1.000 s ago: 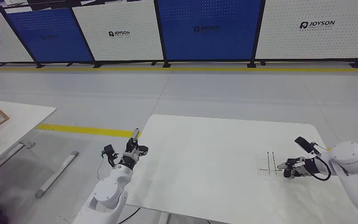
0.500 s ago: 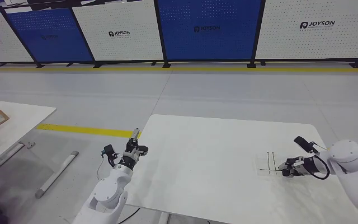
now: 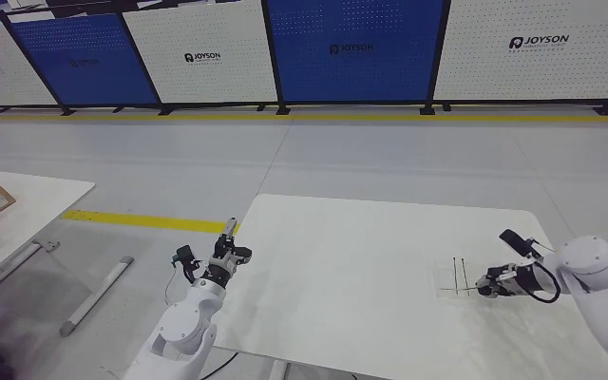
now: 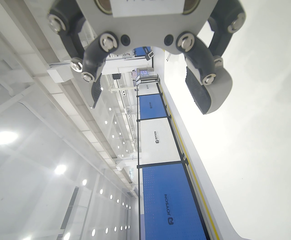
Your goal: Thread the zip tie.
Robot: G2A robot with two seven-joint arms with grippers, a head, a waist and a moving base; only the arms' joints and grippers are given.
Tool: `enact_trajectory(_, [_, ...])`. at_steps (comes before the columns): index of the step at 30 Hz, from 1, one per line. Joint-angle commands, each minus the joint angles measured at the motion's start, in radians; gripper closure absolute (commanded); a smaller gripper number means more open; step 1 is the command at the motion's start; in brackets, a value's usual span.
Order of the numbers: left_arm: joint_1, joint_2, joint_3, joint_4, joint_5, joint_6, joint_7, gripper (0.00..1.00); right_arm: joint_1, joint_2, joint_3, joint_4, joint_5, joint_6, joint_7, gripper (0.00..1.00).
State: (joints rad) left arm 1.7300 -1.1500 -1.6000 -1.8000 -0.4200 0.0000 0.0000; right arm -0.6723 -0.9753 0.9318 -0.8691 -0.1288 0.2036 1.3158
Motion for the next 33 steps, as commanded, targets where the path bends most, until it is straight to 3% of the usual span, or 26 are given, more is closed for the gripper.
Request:
enact_trajectory(1, [0.0,0.0,0.0,0.0,0.0,0.0,0.0,0.0,0.0,0.001,0.002,-0.003,-0.002,0.0,0.0,1.0])
enact_trajectory(9, [0.0,0.0,0.0,0.0,0.0,0.0,0.0,0.0,-0.019,0.018,0.048,-0.037,0.008,-0.011,-0.018,1.0])
enact_trajectory(16, [0.0,0.0,0.0,0.0,0.0,0.0,0.0,0.0,-0.103,0.068,0.198,-0.096,0.132,-0.142,0.033,1.0])
enact_trajectory(19, [0.0,0.0,0.0,0.0,0.0,0.0,0.0,0.0,-0.149,0.081,0.24,-0.13,0.174,-0.159,0.04,1.0])
enact_trajectory(33, [0.0,0.0,0.0,0.0,0.0,0.0,0.0,0.0,-0.149,0.081,0.24,-0.13,0.174,-0.159,0.04,1.0])
